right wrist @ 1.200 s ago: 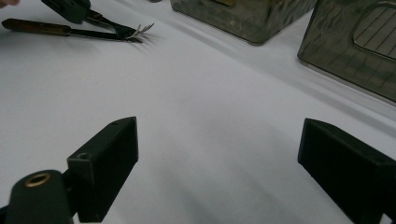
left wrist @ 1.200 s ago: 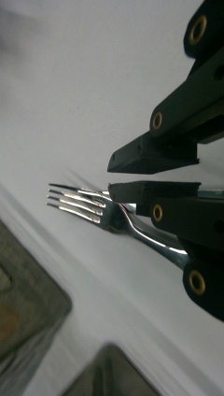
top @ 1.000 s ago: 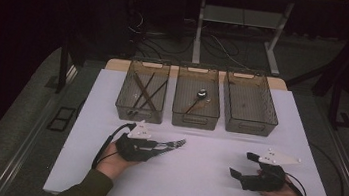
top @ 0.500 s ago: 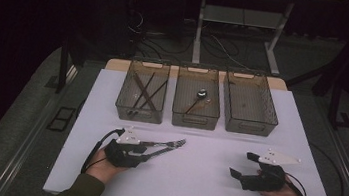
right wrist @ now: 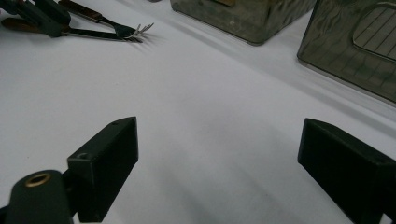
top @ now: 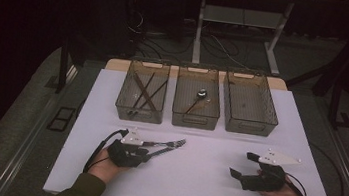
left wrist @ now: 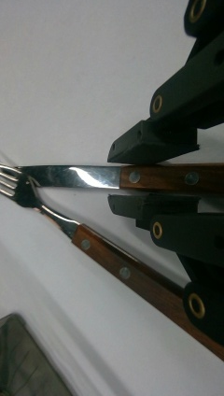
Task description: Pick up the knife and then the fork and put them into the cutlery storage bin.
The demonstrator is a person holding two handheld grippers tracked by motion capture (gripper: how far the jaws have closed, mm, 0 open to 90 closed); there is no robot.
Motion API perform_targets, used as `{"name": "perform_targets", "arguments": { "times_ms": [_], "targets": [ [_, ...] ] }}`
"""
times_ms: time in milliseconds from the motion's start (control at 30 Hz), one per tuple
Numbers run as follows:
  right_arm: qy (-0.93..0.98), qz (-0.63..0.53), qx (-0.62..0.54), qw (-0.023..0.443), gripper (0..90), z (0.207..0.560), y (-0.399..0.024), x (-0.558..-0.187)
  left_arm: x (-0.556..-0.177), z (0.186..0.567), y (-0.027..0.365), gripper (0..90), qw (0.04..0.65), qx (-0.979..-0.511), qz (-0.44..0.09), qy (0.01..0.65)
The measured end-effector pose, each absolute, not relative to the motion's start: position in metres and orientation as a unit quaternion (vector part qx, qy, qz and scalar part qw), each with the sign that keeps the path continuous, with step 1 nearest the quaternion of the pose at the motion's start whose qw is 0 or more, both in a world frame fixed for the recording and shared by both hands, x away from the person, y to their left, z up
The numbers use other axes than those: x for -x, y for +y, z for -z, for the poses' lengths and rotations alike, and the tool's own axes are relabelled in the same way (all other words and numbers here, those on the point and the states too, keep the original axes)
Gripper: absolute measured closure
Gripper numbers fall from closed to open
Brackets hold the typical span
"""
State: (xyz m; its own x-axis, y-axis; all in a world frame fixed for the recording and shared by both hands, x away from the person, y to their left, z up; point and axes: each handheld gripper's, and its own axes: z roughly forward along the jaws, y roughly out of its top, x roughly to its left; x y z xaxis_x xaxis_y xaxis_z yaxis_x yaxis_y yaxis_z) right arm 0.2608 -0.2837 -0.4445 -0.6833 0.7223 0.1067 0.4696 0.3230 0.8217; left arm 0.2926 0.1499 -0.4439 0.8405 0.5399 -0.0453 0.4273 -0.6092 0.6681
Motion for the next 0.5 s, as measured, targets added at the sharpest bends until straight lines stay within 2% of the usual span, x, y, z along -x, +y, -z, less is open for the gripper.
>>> {"name": "perform_targets", "arguments": {
  "times_ms": [333, 500],
  "targets": [
    [0.802, -0.447, -0.371, 0.14, 11.9, 0.4443, -0.2826, -0.2608, -0.2922, 0.4462, 0.1503, 76.0, 0.355, -0.895, -0.084, 0.257],
    [0.802, -0.447, -0.37, 0.141, 11.9, 0.4439, -0.2827, -0.2605, -0.2926, 0.4463, 0.1492, 74.3, 0.359, -0.893, -0.082, 0.259]
  ]
}}
